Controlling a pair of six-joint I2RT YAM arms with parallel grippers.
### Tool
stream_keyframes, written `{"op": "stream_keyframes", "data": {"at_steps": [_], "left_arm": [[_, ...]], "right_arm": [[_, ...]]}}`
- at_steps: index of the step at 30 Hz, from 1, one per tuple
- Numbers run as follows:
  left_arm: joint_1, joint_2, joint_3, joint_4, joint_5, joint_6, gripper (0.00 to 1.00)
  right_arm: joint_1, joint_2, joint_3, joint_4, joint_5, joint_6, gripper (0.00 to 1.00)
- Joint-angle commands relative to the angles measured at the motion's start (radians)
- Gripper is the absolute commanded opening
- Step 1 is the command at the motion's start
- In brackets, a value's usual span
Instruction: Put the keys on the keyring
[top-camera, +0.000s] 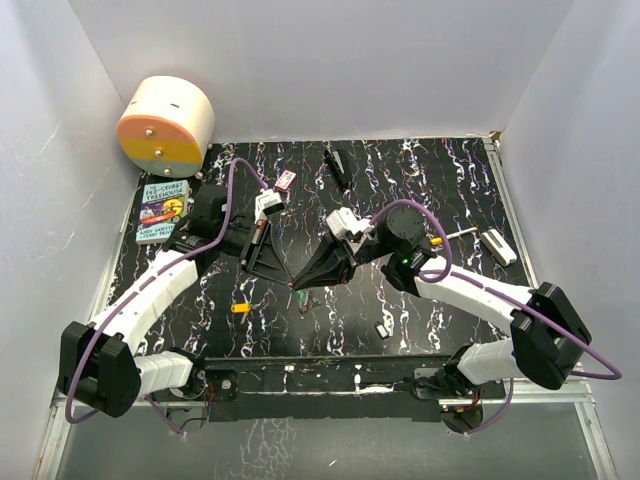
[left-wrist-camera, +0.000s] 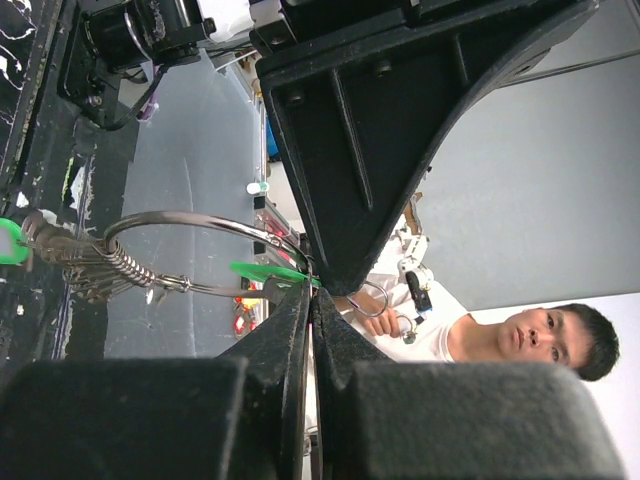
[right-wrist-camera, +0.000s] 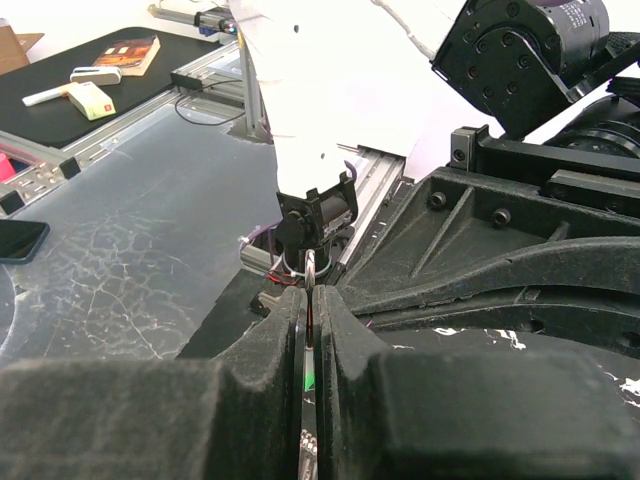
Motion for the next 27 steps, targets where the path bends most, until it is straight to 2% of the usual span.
{"op": "stream_keyframes", "data": {"at_steps": [1, 8, 27], "left_arm": [[-0.005, -0.027, 0.047, -0.021, 0.179, 0.028, 0.00], [-0.005, -0.041, 0.030, -0.005, 0.178, 0.019, 0.00], [-0.002, -0.053, 0.010, 0.023, 0.178, -0.007, 0.00]], "right_arm": [[0.006, 0.014, -0.005, 0.095, -0.003, -0.024, 0.07], [0.006, -0.005, 0.001, 0.096, 0.034, -0.046, 0.07], [0.007, -0.081, -0.003, -0.043, 0.120, -0.169, 0.07]]}}
